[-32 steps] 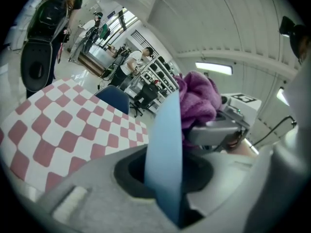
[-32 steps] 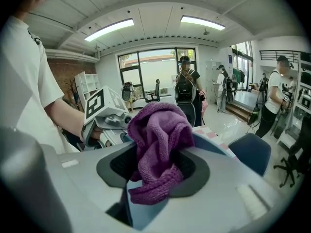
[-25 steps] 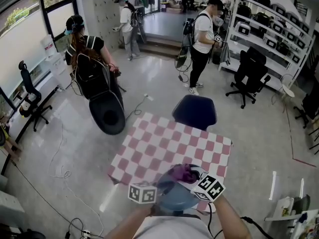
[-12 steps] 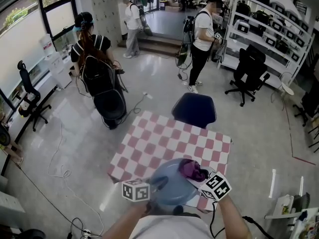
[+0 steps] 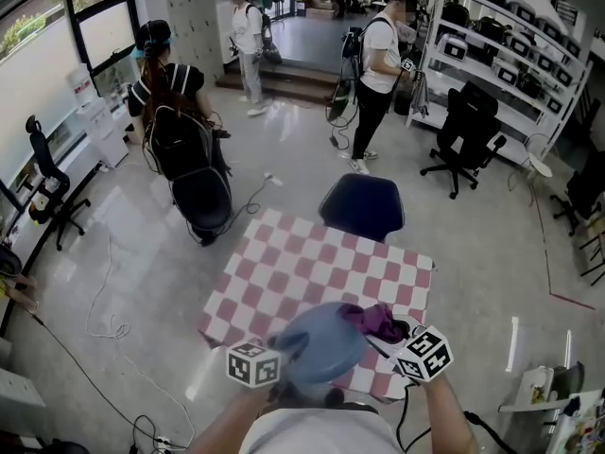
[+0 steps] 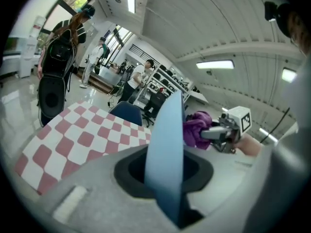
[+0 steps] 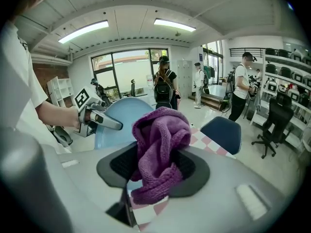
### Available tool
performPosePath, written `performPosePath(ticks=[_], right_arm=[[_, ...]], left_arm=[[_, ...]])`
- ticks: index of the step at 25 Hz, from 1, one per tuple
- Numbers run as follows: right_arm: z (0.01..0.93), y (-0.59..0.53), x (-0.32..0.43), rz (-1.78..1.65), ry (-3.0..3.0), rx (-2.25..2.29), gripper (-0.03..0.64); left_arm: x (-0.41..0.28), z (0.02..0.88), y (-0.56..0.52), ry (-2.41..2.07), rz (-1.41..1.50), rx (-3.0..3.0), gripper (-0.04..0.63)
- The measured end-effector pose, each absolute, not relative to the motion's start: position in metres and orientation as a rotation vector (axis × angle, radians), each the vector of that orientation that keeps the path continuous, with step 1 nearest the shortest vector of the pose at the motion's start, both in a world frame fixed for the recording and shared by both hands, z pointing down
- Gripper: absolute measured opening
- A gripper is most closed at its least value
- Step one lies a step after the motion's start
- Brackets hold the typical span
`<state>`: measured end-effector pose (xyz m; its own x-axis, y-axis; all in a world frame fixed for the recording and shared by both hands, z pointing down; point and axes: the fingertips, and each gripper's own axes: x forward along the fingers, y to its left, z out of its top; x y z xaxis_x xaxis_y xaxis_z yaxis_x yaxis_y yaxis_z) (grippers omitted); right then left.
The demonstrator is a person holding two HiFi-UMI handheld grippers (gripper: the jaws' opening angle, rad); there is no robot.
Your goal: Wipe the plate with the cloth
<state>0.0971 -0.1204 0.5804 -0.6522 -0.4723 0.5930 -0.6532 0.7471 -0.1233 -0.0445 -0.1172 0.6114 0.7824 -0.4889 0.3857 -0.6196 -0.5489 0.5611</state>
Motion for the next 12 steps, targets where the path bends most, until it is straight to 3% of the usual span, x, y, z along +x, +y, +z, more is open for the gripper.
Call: performPosePath(ticks=[12], right_arm=[[0.545,-0.153,0.147,0.464,-2.430,1.020,0.172]], left_arm=[[-0.049,0.606,-0.119,-0.917,0.492,2.512,0.071]])
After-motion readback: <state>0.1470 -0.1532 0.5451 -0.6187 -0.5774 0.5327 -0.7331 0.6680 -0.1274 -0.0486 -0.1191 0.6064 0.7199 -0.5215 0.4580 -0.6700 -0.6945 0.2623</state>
